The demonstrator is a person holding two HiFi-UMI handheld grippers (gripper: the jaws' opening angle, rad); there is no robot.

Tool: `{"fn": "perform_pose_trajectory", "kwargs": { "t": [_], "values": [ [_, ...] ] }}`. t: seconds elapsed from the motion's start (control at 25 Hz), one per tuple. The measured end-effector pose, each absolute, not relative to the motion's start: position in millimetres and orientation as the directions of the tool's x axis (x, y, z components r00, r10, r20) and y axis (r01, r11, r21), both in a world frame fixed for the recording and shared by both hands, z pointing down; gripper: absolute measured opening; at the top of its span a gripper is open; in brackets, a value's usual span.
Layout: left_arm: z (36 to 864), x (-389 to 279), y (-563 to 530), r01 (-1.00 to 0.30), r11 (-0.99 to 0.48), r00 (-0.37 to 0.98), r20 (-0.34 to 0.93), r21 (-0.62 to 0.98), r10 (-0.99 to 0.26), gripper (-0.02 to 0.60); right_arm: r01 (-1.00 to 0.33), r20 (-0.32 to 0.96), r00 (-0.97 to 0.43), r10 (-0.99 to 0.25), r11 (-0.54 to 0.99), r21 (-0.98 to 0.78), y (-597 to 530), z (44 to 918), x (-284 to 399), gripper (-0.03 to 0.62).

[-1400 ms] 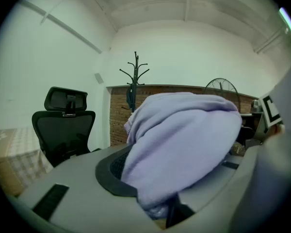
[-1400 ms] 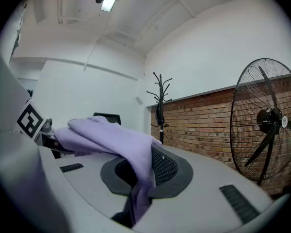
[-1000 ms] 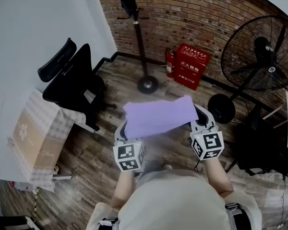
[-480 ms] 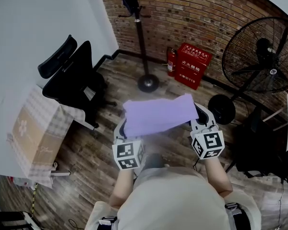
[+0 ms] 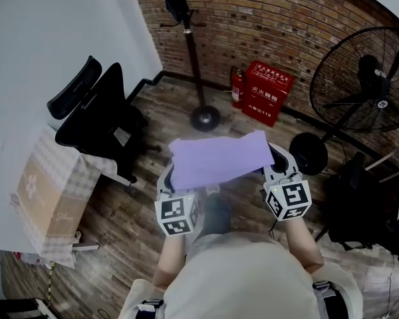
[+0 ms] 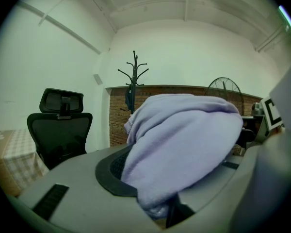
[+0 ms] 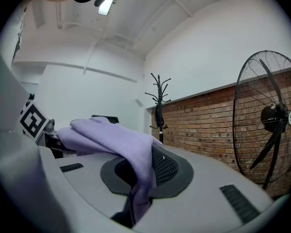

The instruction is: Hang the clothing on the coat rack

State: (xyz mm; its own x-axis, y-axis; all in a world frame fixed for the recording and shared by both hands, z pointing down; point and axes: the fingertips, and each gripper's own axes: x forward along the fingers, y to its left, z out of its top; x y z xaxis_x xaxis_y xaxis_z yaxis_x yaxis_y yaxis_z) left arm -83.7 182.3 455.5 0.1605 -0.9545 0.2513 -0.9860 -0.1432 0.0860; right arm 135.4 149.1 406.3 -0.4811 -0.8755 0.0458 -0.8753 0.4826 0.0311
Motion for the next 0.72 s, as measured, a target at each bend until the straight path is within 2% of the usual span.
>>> {"fn": "perform_pose_trajectory", "kwargs": {
  "t": [0.72],
  "values": [
    [437.2, -116.4, -13.1, -0.977, -0.194, 0.209, 0.221, 0.088, -0.953, 0.136, -0.891, 0.042, -0.448, -0.893, 0.45, 0.059, -37.8, 387.1, 101.8, 0.021]
  ]
}}
